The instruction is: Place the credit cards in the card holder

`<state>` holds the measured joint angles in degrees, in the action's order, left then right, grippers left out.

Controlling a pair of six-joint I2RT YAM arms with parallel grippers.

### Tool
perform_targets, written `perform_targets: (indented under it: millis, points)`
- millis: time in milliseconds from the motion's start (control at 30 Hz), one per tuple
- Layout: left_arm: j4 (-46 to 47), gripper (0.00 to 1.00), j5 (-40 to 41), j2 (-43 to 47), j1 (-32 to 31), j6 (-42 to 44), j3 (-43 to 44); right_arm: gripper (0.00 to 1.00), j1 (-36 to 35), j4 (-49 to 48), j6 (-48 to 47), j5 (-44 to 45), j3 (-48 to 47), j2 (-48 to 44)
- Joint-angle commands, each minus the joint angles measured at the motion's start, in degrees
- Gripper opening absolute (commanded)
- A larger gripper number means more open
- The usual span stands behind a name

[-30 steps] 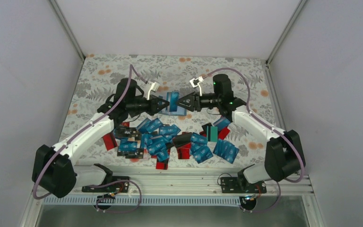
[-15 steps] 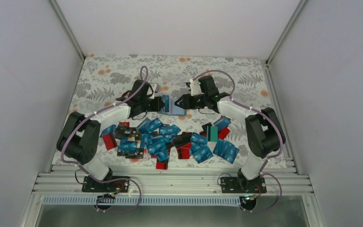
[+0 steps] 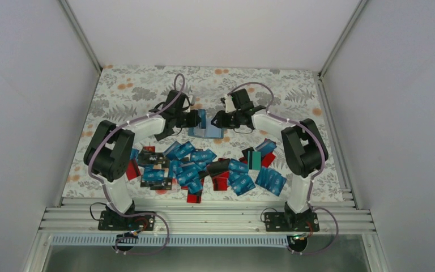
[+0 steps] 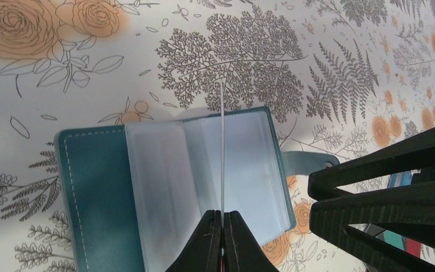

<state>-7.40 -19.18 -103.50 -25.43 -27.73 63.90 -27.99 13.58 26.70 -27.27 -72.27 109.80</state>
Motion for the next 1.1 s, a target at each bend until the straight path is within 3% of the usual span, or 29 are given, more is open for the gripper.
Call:
perform_targets:
  millis: [0, 433, 1067]
  points:
    - [0.7, 0.02, 0.6, -1.7, 0.4, -0.4, 2.5, 0.28, 1.0, 2.1, -1.0, 6.5, -0.4, 1.3]
    - [1.3, 0.02, -0.7, -5.1, 0.7, -0.7, 4.0, 0.16, 3.6, -0.7, -0.4, 5.5, 6.0, 3.3]
    - [4.1, 0.02, -6.9, -6.8, 1.1, -4.9, 3.1, 0.11, 3.6, -1.4, -0.5, 4.2, 7.5, 4.2]
